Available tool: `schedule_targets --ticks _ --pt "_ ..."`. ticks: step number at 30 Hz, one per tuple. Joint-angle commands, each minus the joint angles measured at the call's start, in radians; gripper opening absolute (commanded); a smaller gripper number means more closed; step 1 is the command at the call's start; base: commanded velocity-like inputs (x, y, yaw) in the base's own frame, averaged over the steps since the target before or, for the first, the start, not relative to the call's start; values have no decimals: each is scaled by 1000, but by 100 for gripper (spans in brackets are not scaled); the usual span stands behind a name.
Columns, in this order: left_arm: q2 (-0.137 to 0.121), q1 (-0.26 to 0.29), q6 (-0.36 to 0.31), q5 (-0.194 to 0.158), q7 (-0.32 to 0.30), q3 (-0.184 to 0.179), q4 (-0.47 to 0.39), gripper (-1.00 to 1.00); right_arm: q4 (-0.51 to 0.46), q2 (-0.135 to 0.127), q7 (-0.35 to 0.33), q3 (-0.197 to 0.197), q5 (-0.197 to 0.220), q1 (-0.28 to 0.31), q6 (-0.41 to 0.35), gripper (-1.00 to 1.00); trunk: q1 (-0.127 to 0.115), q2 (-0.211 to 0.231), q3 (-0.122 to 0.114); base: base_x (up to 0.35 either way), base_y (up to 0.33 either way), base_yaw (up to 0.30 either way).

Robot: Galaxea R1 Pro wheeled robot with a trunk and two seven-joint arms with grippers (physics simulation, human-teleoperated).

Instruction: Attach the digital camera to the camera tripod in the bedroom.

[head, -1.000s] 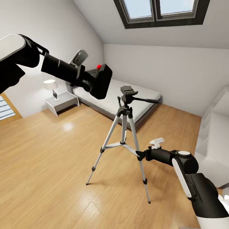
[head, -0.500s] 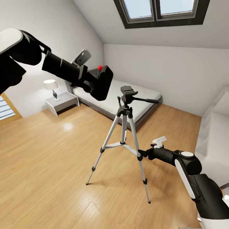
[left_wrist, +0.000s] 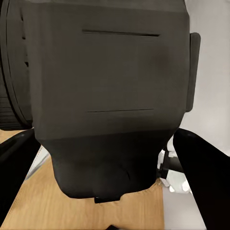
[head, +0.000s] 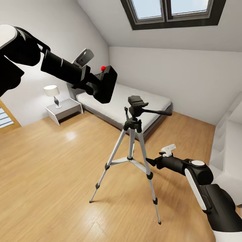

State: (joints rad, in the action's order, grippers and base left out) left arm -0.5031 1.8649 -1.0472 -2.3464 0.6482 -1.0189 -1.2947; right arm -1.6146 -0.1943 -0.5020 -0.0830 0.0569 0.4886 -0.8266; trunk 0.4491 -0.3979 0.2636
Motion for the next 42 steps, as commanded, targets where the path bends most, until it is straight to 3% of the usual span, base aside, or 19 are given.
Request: schedule_targets --ticks 1,12,25,42 --pt "-1 2 0 -10 7 -2 -1 -100 -1 -1 2 -1 5 1 -6 100 1 -2 2 165 0 0" --pt "-2 2 0 -10 10 -1 -1 -100 -1 0 2 -1 5 -1 -9 100 1 -2 2 55 -3 7" --pt "-3 2 0 -10 10 -1 0 -100 -1 0 2 -3 4 -1 -11 100 1 -2 2 3 -143 159" --pt "-3 2 0 -10 10 -1 0 -100 -1 -1 2 -27 4 -1 -9 100 1 -2 2 30 -36 11"
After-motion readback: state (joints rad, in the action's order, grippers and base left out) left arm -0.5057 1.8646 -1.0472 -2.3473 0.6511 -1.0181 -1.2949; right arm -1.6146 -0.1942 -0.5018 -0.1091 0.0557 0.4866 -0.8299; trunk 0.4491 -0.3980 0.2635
